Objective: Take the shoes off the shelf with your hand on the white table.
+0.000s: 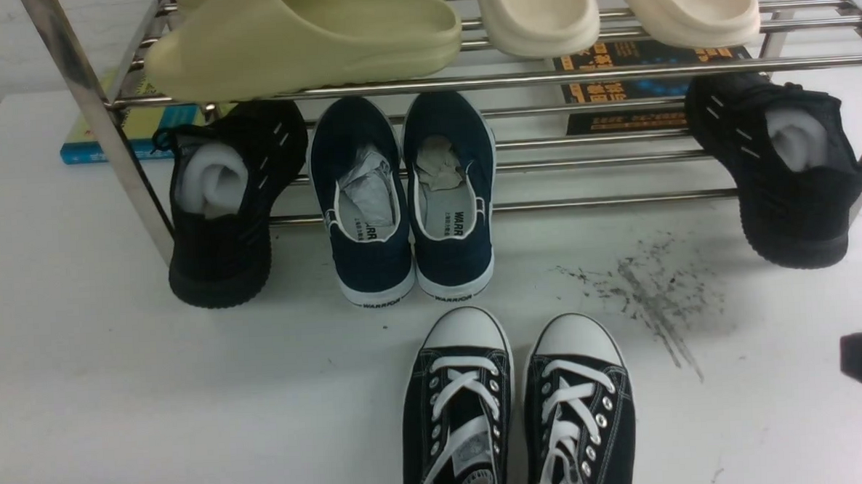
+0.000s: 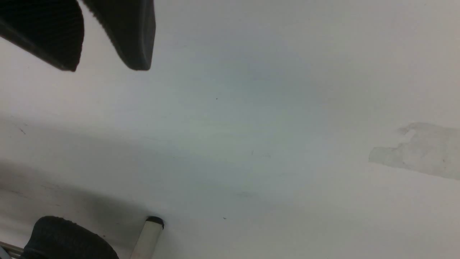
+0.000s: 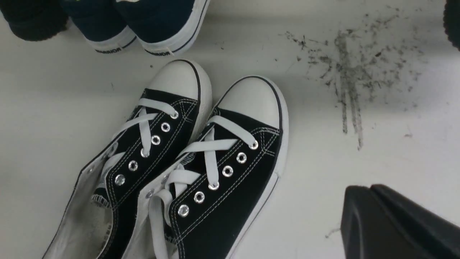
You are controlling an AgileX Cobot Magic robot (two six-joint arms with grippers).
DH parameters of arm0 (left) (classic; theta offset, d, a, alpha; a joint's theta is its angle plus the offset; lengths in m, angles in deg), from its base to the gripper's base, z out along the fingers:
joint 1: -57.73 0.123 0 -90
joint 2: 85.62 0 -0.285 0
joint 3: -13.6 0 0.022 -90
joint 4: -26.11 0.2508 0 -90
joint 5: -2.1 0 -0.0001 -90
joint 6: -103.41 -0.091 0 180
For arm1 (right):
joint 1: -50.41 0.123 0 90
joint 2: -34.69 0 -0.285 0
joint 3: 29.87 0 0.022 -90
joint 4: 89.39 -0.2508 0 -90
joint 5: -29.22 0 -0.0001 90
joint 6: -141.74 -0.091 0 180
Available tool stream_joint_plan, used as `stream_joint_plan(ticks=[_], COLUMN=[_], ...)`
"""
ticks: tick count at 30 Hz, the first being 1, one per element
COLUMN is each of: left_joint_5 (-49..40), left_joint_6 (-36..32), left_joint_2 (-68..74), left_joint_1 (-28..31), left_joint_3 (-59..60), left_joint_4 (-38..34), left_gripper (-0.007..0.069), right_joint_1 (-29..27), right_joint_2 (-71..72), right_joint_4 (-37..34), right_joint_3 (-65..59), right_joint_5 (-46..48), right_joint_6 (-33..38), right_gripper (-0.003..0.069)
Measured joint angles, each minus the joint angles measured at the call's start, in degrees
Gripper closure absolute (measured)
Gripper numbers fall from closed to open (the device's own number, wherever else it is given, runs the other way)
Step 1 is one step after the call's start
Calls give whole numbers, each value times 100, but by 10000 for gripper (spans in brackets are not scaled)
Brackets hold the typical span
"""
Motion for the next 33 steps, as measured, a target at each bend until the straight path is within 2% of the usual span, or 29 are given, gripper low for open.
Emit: stream_joint_plan(ticks=[1, 3, 7, 12, 33], left_joint_5=[0, 0, 0, 0, 0], left_joint_6=[0, 0, 0, 0, 0], left_joint_2=[0, 0, 0, 0, 0], left_joint_1=[0, 0, 0, 0, 0], left_joint_3=[0, 0, 0, 0, 0], left_joint_4=[0, 0, 0, 0, 0], left_gripper=[385, 385, 385, 385, 385], right_joint_1=[0, 0, 0, 0, 0], right_joint_2=[223, 428, 501, 501, 501], right_joint_4=[0, 45, 376, 700, 731], right_joint_3=[-520, -971, -1312, -1342, -1358], right_joint_5=[-694, -1430, -1970, -2038, -2051], right_joint_6=[0, 50, 107, 112, 112], right_gripper=[629, 629, 627, 622, 593])
